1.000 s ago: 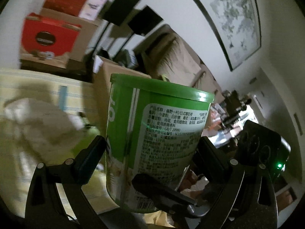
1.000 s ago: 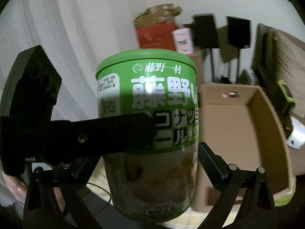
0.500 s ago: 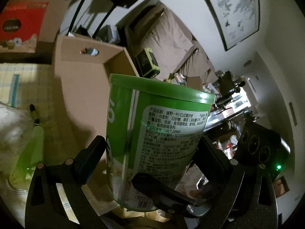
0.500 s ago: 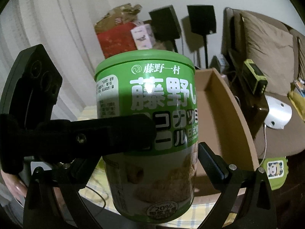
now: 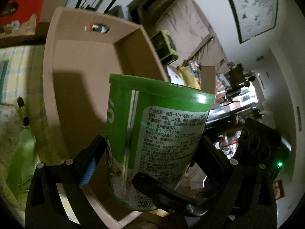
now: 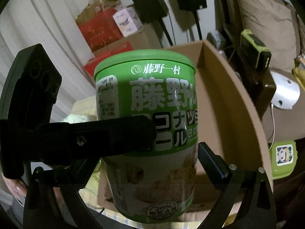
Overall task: Organize objects
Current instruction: 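Lower the green can into the cardboard tray and open both tools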
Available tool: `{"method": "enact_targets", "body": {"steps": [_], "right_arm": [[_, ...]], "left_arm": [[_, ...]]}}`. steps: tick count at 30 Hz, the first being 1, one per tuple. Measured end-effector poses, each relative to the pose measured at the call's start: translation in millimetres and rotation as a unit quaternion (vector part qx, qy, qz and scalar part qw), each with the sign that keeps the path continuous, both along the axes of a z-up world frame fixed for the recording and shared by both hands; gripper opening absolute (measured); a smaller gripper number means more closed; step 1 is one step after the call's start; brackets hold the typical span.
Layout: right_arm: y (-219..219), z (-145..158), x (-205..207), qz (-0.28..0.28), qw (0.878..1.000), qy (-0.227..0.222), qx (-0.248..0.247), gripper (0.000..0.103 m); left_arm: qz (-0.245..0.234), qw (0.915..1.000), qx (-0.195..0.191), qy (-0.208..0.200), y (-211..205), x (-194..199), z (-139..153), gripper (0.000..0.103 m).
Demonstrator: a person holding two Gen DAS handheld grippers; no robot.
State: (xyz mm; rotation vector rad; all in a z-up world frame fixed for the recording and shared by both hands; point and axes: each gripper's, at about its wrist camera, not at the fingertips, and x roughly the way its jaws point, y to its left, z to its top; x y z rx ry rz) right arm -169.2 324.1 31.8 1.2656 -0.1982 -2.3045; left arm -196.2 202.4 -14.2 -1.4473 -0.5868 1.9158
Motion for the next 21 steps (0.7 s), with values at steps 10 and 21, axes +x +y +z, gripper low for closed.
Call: {"method": "enact_targets", "body": {"steps": [10, 21], "right_arm": [[2, -18, -4, 0.01, 1.0, -0.021, -0.012, 0.1], [-11, -37, -6, 0.025, 0.998, -0.047, 0.02, 0.1]], "left_arm": [[-0.001, 0.9997, -0.019, -0.015, 1, -1, -14, 0.097], [0.022, 0.9996, -0.014, 0.009, -22, 8, 6, 0.096]]}}
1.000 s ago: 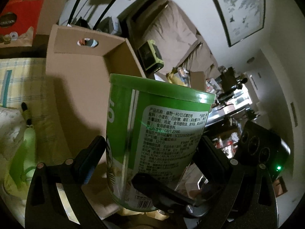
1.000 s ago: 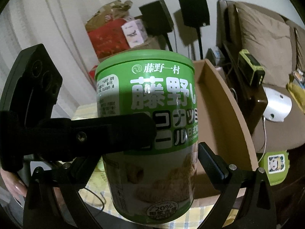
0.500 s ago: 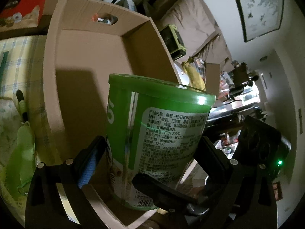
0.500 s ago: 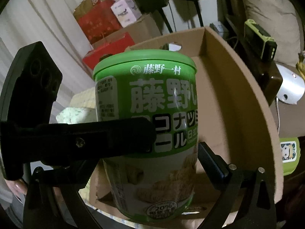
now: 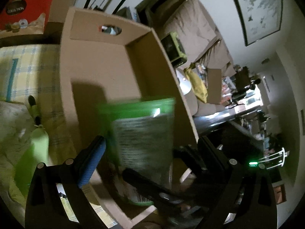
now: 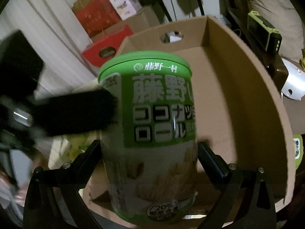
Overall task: Organize objects
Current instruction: 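Lower the green can into the cardboard tray and open both tools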
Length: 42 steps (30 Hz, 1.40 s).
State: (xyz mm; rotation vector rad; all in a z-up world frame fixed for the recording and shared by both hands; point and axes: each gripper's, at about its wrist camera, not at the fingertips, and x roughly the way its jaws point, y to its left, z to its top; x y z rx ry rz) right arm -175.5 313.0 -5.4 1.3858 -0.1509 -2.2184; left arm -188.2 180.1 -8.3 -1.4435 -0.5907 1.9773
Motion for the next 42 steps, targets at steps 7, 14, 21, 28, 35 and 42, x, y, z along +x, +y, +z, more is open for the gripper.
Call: {"method": "enact_targets", "body": {"steps": [7, 14, 21, 28, 35, 42], "right_arm": [[-10, -4, 4, 0.009, 1.0, -0.006, 0.024, 0.099], [-5, 2, 2, -0.018, 0.999, -0.026, -0.004, 0.1], [-1, 8, 12, -0.038, 0.998, -0.038, -0.015, 0.099], [-11, 30, 28, -0.043, 0.999, 0.023, 0.02, 0.098], [-28, 58, 51, -0.037, 0.997, 0.066, 0.012, 0.098], [-63, 66, 76, -0.008, 0.996, 0.093, 0.007, 0.099]], "left_arm": [[0.013, 0.9991, -0.003, 0.04, -28, 11, 26, 0.097], [0.03, 0.9984, -0.02, 0.043, -58, 23, 23, 0.097], [0.055, 0.9926, -0.078, 0.075, -95, 48, 21, 0.097], [0.073, 0.99, -0.093, 0.077, -131, 69, 16, 0.097], [0.098, 0.986, -0.111, 0.078, -168, 86, 7, 0.097], [0.115, 0.9829, -0.123, 0.075, -195, 100, 1, 0.097]]}}
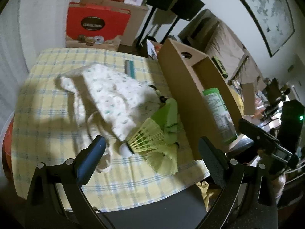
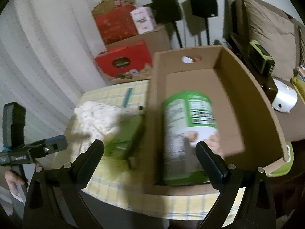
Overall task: Organize objects
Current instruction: 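Lower the green can into the cardboard tray and open both tools, then move the left tool to the yellow shuttlecock's cork tip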
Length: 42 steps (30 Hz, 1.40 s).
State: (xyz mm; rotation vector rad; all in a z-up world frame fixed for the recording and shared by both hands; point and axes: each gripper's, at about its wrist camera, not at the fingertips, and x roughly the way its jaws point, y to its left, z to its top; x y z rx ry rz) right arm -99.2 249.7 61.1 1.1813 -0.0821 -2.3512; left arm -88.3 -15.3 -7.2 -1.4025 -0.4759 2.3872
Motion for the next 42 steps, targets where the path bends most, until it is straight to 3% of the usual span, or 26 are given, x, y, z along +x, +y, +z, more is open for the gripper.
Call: {"method": "enact_targets", "body": {"steps": [9, 21, 31, 42], "right_arm": [[-47, -10, 23, 0.047, 0.999, 0.005, -0.001, 0.099], [-83, -26, 31, 0.082, 0.997, -0.004, -0.01, 0.099], [-77, -26, 25, 0.068, 0.997, -0.009, -0.031, 0.099], [-68, -45, 30, 0.062, 0.996, -0.041, -0.046, 0.098]], "left_arm": [[0.01, 0.9999, -0.009, 0.004, -27, 15, -11, 0.097], [0.05, 0.9985, 0.002, -0.02, -66, 19, -41, 0.097], [0.072, 0.9967, 0.024, -0.029, -81, 7, -55, 0.097], [0.042, 0.9978, 0.036, -0.036, -57, 6, -65, 0.097]]}}
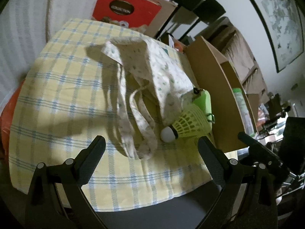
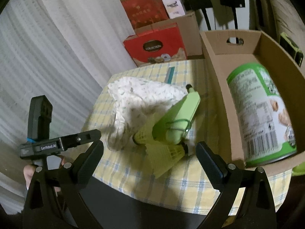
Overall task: Organize objects
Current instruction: 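Move the left tool to the yellow shuttlecock's cork tip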
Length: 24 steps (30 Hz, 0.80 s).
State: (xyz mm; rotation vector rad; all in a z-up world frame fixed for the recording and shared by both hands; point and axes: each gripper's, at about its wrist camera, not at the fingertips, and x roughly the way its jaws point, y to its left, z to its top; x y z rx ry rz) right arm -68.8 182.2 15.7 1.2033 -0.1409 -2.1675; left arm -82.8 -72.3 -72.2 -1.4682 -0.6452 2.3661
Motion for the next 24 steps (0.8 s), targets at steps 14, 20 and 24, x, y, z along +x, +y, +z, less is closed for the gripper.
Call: {"method": "enact_targets", "body": {"steps": [14, 20, 24], "right_arm": [[-3, -29, 5, -0.007, 0.999, -0.053, -0.001, 0.095], [2, -33, 10, -0.005, 0.998, -0.061, -0.001, 0.095], [6, -31, 12, -0.007, 0.998, -0.055, 0.004, 0.095]], "left_arm": [[-0.014, 0.9999, -0.004, 0.001, 20, -5, -5, 0.094], [-0.045, 0.9977, -0.049, 0.013, 34, -11, -8, 0.083], [-0.085, 0.9926, -0.082, 0.028, 49, -14, -10, 0.074]]}}
